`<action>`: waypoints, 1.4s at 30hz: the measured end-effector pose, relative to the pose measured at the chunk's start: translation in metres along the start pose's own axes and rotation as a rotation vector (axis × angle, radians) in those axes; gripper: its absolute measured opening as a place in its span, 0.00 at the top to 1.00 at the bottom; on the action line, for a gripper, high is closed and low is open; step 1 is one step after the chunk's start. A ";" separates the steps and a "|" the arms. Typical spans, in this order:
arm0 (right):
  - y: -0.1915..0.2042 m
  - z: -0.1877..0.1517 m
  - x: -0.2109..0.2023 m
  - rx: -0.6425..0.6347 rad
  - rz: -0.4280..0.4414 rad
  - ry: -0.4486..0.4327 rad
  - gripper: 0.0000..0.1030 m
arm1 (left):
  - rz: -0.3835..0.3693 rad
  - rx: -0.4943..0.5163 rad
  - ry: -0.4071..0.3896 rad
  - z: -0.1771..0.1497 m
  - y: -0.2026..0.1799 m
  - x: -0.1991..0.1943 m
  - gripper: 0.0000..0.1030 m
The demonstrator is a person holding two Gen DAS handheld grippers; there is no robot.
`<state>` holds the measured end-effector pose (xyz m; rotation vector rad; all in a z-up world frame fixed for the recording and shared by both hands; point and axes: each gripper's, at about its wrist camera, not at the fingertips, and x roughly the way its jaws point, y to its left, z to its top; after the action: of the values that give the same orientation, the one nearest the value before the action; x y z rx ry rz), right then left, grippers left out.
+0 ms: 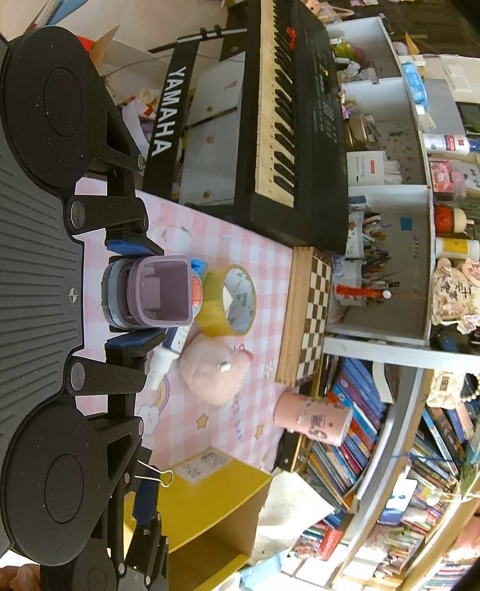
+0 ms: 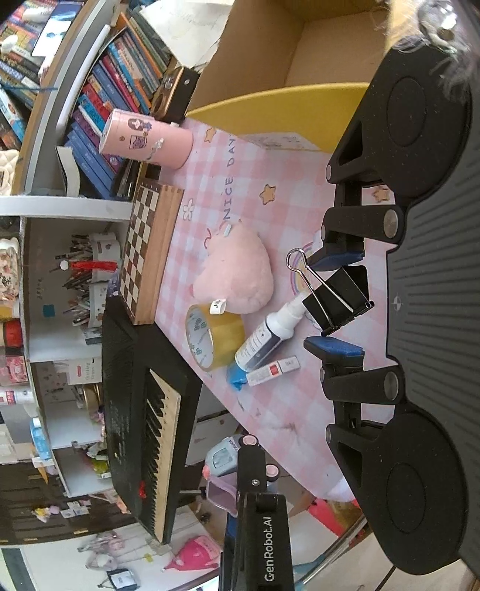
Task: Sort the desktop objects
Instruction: 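Carry the clip and toy car with both tools toward the yellow box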
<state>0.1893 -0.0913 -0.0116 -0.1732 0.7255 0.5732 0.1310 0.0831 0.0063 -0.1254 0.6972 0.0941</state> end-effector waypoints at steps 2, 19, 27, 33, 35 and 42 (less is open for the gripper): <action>0.003 -0.006 -0.008 0.011 -0.007 0.000 0.65 | -0.013 0.005 -0.003 -0.005 -0.001 -0.007 0.62; 0.032 -0.071 -0.084 0.124 -0.069 0.001 0.65 | -0.104 0.053 -0.021 -0.057 -0.008 -0.084 0.62; 0.042 -0.107 -0.117 0.178 -0.112 -0.003 0.65 | -0.174 0.107 -0.002 -0.078 -0.023 -0.100 0.62; 0.037 -0.132 -0.139 0.269 -0.180 -0.010 0.65 | -0.261 0.185 0.027 -0.090 -0.043 -0.105 0.62; 0.035 -0.140 -0.146 0.297 -0.204 -0.010 0.65 | -0.287 0.202 0.029 -0.091 -0.049 -0.106 0.62; 0.027 -0.156 -0.166 0.373 -0.289 -0.011 0.65 | -0.359 0.247 0.033 -0.093 -0.067 -0.105 0.62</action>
<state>-0.0155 -0.1945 -0.0147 0.0716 0.7680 0.1581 0.0010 -0.0012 0.0089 -0.0142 0.7037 -0.3381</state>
